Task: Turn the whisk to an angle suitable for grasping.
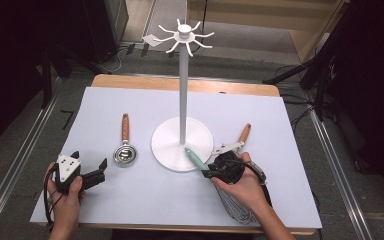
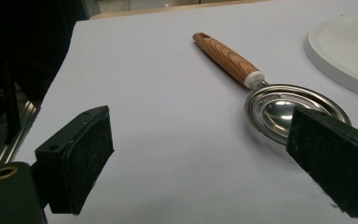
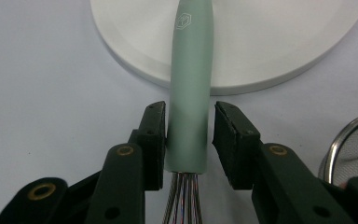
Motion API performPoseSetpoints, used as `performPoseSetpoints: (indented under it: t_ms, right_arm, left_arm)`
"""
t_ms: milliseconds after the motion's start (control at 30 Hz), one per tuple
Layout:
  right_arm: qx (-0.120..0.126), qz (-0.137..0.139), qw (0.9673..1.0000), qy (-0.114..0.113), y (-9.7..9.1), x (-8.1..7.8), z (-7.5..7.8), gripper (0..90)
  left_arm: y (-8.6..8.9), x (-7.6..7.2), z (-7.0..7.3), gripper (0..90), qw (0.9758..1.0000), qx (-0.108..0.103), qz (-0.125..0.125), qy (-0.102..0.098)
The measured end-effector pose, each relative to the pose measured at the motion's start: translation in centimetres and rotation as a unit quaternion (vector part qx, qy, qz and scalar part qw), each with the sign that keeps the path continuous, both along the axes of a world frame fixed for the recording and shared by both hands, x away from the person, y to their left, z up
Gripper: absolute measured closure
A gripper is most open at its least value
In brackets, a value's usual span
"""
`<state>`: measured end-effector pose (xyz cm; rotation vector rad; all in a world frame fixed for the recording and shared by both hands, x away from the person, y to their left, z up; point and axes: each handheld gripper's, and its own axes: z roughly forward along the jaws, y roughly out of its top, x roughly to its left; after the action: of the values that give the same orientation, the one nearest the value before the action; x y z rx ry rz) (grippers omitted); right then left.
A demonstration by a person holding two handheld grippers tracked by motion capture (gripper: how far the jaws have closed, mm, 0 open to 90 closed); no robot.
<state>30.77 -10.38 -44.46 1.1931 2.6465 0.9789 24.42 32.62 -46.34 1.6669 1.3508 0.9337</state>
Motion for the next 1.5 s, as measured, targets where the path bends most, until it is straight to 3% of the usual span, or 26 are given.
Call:
performPoseSetpoints:
  t_ms: [967, 1367, 1500]
  right_arm:
    - [-0.022, -0.001, 0.9993, 0.031, 1.0, 0.6, -0.6, 69.5]
    - [-0.018, 0.002, 0.9996, 0.02, 1.1, 0.1, -0.4, 71.0]
    - [-0.002, 0.002, 1.0, 0.009, 0.5, 0.0, 0.0, 71.1]
  left_arm:
    - [0.0, 0.0, 0.0, 7.7, 1.0, 0.001, 0.001, -0.001]
    - [0.0, -0.1, 0.0, 7.7, 1.0, -0.002, 0.002, -0.003]
    - [0.0, -0.1, 0.0, 7.7, 1.0, -0.001, 0.003, -0.003]
